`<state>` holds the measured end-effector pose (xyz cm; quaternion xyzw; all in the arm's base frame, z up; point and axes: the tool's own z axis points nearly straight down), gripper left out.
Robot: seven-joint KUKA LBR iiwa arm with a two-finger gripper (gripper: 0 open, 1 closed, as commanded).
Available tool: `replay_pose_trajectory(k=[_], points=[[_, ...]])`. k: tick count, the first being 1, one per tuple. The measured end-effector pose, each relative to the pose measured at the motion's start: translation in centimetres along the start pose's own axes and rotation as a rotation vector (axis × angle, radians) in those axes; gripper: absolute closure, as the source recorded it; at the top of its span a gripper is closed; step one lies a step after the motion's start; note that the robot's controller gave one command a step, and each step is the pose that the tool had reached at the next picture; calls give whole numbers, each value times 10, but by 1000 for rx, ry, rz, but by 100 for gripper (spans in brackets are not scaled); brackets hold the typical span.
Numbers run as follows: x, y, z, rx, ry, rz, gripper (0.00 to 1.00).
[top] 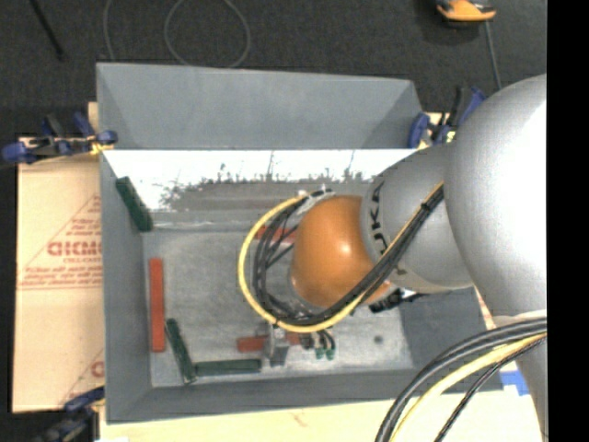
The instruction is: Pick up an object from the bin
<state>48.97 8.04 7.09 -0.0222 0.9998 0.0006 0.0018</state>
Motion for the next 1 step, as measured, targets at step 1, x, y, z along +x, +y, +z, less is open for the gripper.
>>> replay_pose_trajectory(k=[1], points=[[1,-5,-143,-1,-7,20,100]])
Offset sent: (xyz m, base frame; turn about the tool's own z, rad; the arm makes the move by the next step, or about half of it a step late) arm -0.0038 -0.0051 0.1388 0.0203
